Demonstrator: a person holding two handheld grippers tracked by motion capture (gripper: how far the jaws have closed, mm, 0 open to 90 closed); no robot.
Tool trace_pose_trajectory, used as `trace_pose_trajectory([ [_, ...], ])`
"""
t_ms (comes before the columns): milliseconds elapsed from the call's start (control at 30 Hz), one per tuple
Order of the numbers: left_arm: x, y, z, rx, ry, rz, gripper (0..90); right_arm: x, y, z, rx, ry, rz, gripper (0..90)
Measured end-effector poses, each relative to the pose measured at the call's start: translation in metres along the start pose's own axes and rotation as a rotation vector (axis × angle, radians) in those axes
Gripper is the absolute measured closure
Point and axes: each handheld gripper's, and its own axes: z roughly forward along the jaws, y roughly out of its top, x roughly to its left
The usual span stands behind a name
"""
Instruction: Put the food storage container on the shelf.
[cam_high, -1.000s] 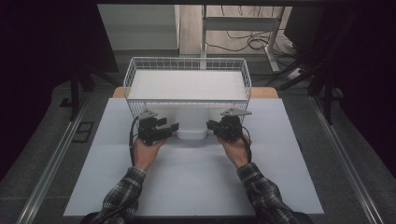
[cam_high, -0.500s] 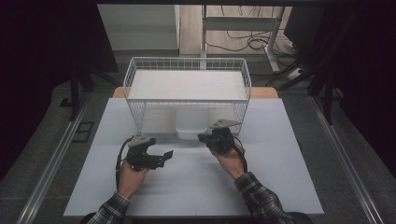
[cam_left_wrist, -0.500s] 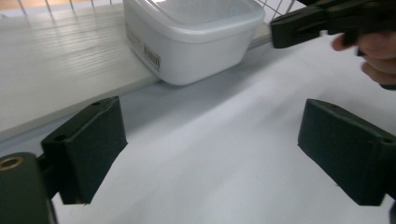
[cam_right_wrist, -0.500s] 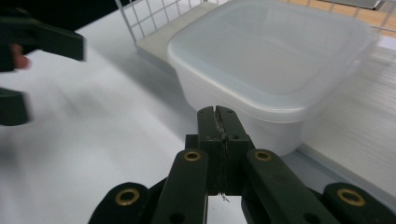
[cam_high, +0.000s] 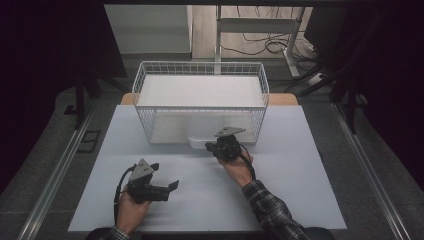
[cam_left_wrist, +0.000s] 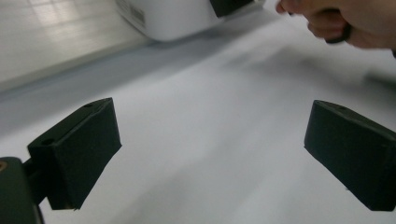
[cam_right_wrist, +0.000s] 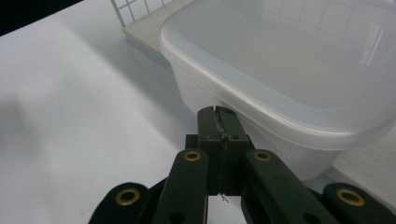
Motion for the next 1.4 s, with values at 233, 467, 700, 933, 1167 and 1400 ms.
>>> trace_pose_trajectory([
  [233, -0.007, -0.003, 0.002, 0.027, -0.009, 0.041, 2.4, -0.006, 0.005, 0.005, -0.005, -0.014, 0.005, 89.0],
  [467, -0.006, -0.004, 0.001, 0.017, -0.016, 0.037, 2.0, -0.01, 0.012, 0.011, -0.011, -0.027, 0.0, 89.0],
  [700, -0.004, -0.005, 0.002, 0.007, -0.034, 0.032, 2.3, -0.015, 0.018, 0.019, -0.01, -0.041, 0.0, 89.0],
  [933, -0.004, -0.005, 0.003, 0.015, -0.035, 0.034, 2.2, -0.021, 0.019, 0.022, -0.012, -0.058, 0.015, 89.0],
  [1167, -0.002, -0.006, 0.004, 0.014, -0.043, 0.022, 2.2, -0.025, 0.022, 0.027, -0.013, -0.056, 0.033, 89.0],
  [1400, -0.002, -0.006, 0.003, 0.012, -0.047, 0.015, 2.2, -0.024, 0.022, 0.027, -0.012, -0.052, 0.037, 88.7],
])
